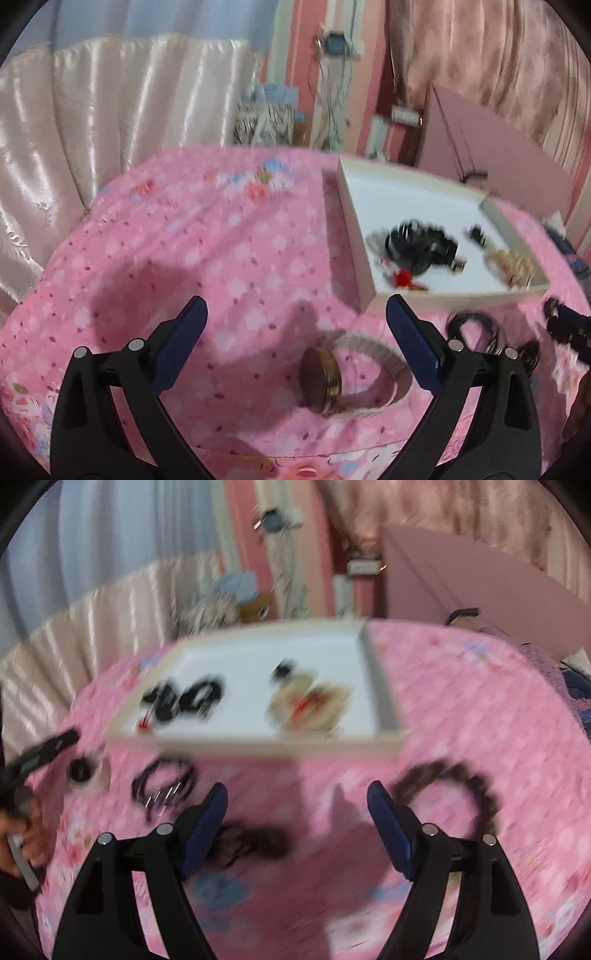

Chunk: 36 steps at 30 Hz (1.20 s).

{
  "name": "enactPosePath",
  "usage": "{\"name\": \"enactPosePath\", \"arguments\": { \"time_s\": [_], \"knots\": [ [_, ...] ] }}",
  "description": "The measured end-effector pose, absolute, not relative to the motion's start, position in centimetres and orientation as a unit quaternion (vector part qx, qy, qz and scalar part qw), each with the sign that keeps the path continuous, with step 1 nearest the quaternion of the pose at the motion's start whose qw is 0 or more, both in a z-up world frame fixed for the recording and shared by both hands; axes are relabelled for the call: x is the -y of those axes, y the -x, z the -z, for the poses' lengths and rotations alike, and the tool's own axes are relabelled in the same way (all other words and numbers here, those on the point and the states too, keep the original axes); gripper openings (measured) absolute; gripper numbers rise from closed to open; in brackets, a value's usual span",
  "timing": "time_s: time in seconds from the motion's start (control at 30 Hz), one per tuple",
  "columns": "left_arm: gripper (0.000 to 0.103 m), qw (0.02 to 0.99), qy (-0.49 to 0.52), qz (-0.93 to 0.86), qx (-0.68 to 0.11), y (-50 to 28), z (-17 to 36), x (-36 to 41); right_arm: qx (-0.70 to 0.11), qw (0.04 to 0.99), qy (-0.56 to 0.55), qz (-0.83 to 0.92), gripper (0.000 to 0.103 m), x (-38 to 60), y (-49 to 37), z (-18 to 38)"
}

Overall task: Organize jewelry
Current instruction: 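Move both tools back over the bedspread and grasp the cream-band watch with the left tool, then carry the watch into the tray with the left tool while the right tool carries the brown stone pendant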

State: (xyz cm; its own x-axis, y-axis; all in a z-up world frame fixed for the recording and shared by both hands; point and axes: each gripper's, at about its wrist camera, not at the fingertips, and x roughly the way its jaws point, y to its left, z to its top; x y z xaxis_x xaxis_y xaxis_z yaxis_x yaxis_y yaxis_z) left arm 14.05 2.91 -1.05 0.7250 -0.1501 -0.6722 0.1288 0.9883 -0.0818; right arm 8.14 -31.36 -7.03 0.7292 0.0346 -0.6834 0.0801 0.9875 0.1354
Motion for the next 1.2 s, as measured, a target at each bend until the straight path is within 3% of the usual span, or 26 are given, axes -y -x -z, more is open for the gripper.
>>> {"name": "enactPosePath", "arguments": {
  "time_s": [0.17,0.43,0.5,0.53,0.63,0.73,0.77,0.83,0.9,1.2],
  "knots": [
    [0.096,0.928,0.002,0.079,-0.364,-12.9,0.5,-2.1,-0.397,0.912,-0.102,-0.016,0.08,28.9,-8.2,9.0],
    [0.096,0.916,-0.03,0.089,-0.391,-11.7,2.4,-0.7,-0.421,0.906,-0.039,0.008,0.083,27.2,-8.7,9.9],
    [0.095,0.912,-0.032,0.094,-0.398,-11.9,2.6,-0.5,-0.422,0.906,-0.035,0.009,0.076,27.5,-8.9,9.8],
    [0.094,0.911,-0.031,0.095,-0.399,-11.9,2.7,-0.5,-0.417,0.908,-0.03,0.012,0.063,27.6,-9.0,9.8],
    [0.082,0.906,-0.022,0.104,-0.409,-12.2,2.9,-0.6,-0.409,0.912,-0.039,0.016,0.043,28.8,-9.3,9.6],
    [0.056,0.901,-0.017,0.118,-0.417,-12.5,3.3,-0.3,-0.405,0.913,-0.039,0.008,0.026,29.5,-9.5,9.5],
    [0.044,0.898,-0.017,0.124,-0.422,-12.6,3.5,-0.2,-0.404,0.914,-0.043,0.001,0.025,29.8,-9.5,9.4],
    [0.032,0.898,-0.014,0.123,-0.422,-12.6,3.6,-0.2,-0.399,0.915,-0.058,-0.009,0.025,30.3,-9.4,9.4],
    [0.014,0.897,-0.003,0.126,-0.424,-12.7,3.7,-0.5,-0.394,0.917,-0.066,-0.019,0.025,30.5,-9.2,9.4],
    [0.01,0.903,0.004,0.135,-0.408,-12.1,3.1,-0.5,-0.369,0.925,-0.084,-0.029,0.025,30.7,-8.7,8.9]
  ]
}}
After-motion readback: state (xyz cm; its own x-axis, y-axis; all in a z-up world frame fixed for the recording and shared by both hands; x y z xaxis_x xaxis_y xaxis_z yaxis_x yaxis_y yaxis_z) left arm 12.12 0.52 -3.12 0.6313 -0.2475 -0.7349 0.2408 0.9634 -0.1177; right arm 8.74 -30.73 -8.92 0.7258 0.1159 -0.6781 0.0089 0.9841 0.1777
